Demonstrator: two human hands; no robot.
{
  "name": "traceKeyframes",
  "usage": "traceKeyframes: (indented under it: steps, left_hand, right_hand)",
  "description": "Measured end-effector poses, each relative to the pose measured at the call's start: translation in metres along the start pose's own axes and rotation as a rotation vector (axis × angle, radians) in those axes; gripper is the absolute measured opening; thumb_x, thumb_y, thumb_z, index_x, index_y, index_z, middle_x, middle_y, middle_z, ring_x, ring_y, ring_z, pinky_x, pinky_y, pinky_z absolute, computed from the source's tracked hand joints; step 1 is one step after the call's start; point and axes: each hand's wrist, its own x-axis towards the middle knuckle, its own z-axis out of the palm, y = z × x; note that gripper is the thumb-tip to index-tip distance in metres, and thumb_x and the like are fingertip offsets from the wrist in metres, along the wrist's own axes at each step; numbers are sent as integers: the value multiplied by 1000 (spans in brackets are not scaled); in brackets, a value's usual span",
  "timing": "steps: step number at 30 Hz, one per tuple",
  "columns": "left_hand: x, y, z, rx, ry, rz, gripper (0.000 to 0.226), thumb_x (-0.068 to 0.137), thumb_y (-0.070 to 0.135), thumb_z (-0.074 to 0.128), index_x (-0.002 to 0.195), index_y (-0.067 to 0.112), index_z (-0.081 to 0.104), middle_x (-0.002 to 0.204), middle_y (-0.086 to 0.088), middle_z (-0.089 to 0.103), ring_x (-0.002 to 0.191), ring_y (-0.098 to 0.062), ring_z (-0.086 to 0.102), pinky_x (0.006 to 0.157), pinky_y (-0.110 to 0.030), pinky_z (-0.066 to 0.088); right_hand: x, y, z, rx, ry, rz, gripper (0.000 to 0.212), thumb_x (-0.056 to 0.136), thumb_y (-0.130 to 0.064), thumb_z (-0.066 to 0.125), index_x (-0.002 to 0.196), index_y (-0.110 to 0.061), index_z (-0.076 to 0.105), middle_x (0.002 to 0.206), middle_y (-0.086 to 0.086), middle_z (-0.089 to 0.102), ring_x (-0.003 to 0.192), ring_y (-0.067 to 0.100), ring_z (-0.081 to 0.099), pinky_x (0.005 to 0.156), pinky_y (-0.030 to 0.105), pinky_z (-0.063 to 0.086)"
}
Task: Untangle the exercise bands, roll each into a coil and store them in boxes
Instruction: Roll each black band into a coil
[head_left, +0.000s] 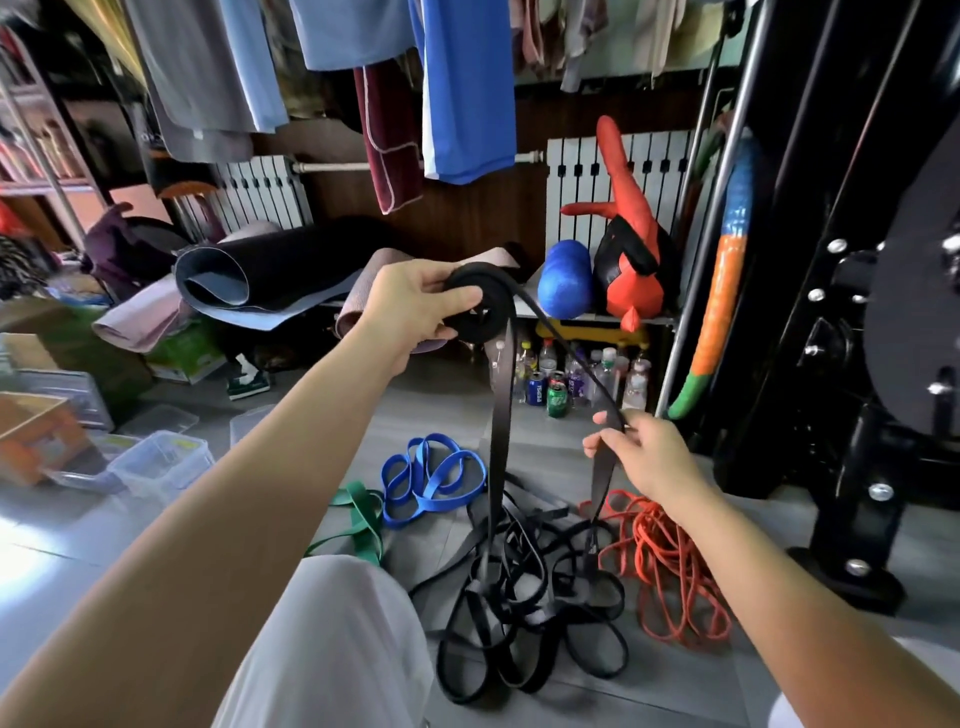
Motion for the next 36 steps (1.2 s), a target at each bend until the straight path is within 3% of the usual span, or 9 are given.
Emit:
traceKeyframes:
  steps: [3,7,12,17,21,25,28,31,36]
  left_hand:
    - [1,-5,-7,-52,34,-24,21,81,11,71,80,32,70,74,14,72,70,-3,70,48,-16,48]
    - [2,-11,-9,-16,56,-33,21,81,9,71,85,28,68,75,13,72,72,-7,69,48,-16,49]
    - [1,-15,-5,34,39,-56,28,83,8,69,110,13,65,97,-2,70,90,-18,68,62,-25,55]
    - [-12,-15,9,81,-67,-49,27,82,6,70,107,16,66,85,3,69,74,-5,67,53,-16,52]
    - [-28,-25,29,111,-177,-56,21,82,6,70,88,26,67,75,10,69,67,-2,66,52,-16,50]
    - [-42,-35,48,99,-238,-49,26,81,3,70,83,29,66,76,7,70,65,-1,66,50,-15,50]
    - [-50,-41,57,111,-265,-33,27,80,1,70,82,28,66,78,2,69,64,-3,64,51,-16,52]
    - [-54,-46,60,115,-279,-32,27,80,2,70,85,28,66,81,0,70,66,-4,64,53,-18,52]
    - [-60,-54,60,29,-241,-42,31,79,2,71,83,32,65,74,12,70,65,1,66,53,-18,52]
  right_hand:
    - [-4,0,-2,151,20,1,18,97,-15,48,84,-16,60,58,-5,67,54,8,63,62,21,48]
    - [-11,12,-4,-198,-103,9,15,88,-21,63,73,-23,63,63,-3,69,61,10,65,64,26,51]
    - [-12,17,-6,168,-136,142,3,89,-9,60,89,-7,63,71,7,72,68,18,71,68,31,57]
    - [-10,27,-8,-329,-257,115,12,89,-20,61,78,-16,64,79,3,72,79,21,67,81,35,52]
    - [-19,21,-5,-466,-262,60,13,85,-35,65,90,-23,67,89,-6,69,81,12,63,64,20,46]
    - [-24,-1,1,-183,-283,10,40,78,-42,70,116,-36,57,100,-24,57,96,0,61,76,11,45]
    - [-23,-23,1,133,-186,-86,37,72,-35,75,100,-50,56,91,-29,65,89,-7,63,72,11,49]
    - [-19,-32,0,241,-42,-244,31,76,-13,74,91,-39,66,82,-24,71,83,-5,66,73,9,49]
    - [-21,-33,3,249,-58,-245,22,81,-8,69,96,-24,69,85,-18,68,78,-7,64,73,8,48]
